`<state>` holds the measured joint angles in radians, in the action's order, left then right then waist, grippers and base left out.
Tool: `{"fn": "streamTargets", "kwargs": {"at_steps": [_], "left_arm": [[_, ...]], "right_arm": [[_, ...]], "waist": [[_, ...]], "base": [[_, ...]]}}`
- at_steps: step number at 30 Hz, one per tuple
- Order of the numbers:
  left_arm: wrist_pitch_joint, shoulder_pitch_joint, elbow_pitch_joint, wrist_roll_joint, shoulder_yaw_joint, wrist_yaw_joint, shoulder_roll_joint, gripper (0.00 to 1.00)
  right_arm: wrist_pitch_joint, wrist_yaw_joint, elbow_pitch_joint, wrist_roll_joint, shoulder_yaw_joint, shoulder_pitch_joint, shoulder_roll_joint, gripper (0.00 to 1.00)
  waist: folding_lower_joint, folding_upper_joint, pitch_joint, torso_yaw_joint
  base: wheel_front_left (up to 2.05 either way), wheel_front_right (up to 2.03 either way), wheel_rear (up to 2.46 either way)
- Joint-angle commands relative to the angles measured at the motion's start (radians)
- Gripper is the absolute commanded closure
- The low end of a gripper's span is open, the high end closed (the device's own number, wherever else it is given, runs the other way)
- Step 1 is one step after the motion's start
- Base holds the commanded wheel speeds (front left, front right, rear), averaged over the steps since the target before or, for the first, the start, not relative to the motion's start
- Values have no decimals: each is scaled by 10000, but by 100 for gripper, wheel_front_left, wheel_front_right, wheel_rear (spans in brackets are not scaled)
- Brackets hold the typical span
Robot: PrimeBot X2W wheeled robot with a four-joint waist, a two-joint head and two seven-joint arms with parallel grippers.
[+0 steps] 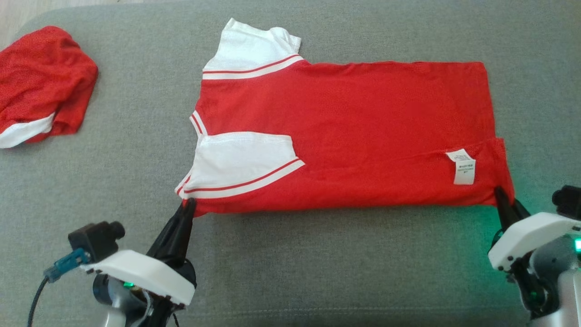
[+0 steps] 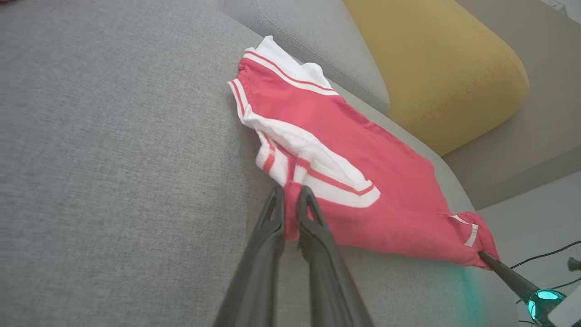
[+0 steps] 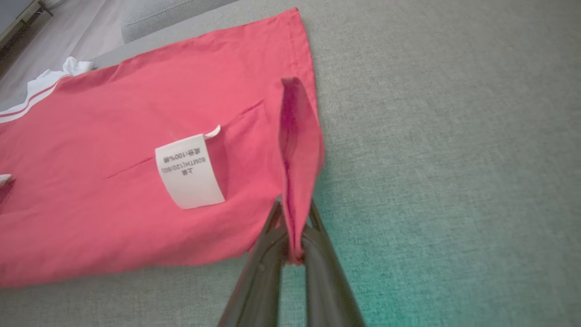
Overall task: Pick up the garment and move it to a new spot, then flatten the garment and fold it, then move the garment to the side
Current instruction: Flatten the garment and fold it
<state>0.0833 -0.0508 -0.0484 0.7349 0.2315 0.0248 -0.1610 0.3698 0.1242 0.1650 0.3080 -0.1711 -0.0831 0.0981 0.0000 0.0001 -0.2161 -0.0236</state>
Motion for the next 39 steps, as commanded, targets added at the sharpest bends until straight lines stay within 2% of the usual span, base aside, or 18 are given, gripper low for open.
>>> {"fn": "streamTargets", "kwargs": {"at_steps": [1,2,3,4,5,6,7,13,20,21,24,25,27,33,39], "left_arm": [[-53,251,-218,65,-464,-83,-173,100],[-73,281,-98,81,-473,-88,-156,100],[-104,321,40,59,-477,-97,-155,89],[-116,355,188,7,-454,-103,-174,72],[-97,367,337,21,-431,-97,-165,53],[-91,368,462,42,-430,-91,-163,9],[-119,371,568,34,-455,-104,-181,0],[-352,582,785,-156,-655,-153,-438,0],[160,2425,352,-934,-672,-87,-1440,0],[160,2425,352,-934,-672,-87,-1440,0],[700,3797,329,-1402,-497,44,-1960,0],[1150,4857,416,-1567,-395,143,-2195,0],[1646,5954,635,-1669,-275,267,-2389,0],[2915,8738,1821,-2034,110,466,-2754,0],[3754,10348,3308,-2424,324,360,-2989,0]], "right_arm": [[-40,65,-420,-22,142,-23,31,100],[-52,65,-420,-35,136,-6,8,93],[-90,65,-406,-53,97,0,-14,69],[-146,65,-368,-84,46,-2,-23,50],[-204,65,-326,-114,15,1,-31,13],[-266,65,-279,-131,-22,9,-43,0],[-328,65,-233,-144,-85,32,-64,0],[-748,65,-291,-235,-498,263,-180,0],[-1008,65,-1381,-631,-509,-208,-271,0],[-1008,65,-1381,-631,-509,-208,-271,0],[-987,65,-1736,-727,-115,-655,-279,0],[-973,65,-1827,-744,197,-1044,-207,0],[-990,65,-1809,-749,507,-1498,-134,0],[-1270,65,-1389,-665,1557,-2876,-124,0],[-1675,65,-1020,-498,2459,-3943,-67,0]], "waist": [[0,-1,-24,0],[0,-1,-33,10],[0,-1,-40,25],[0,-1,-47,45],[0,-1,-51,70],[0,-1,-54,101],[0,-1,-56,127],[0,-1,-40,224],[0,-1,-223,400],[0,-1,-223,400],[0,-1,-469,530],[0,-1,-743,639],[0,-1,-1067,795],[0,-1,-2117,1427],[0,-1,-3091,2208]], "base": [[0,0,0],[0,0,0],[0,0,0],[0,0,0],[0,0,0],[0,0,0],[0,0,0],[0,0,0],[0,0,0],[0,0,0],[0,0,0],[0,0,0],[0,0,0],[0,0,0],[0,0,0]]}}
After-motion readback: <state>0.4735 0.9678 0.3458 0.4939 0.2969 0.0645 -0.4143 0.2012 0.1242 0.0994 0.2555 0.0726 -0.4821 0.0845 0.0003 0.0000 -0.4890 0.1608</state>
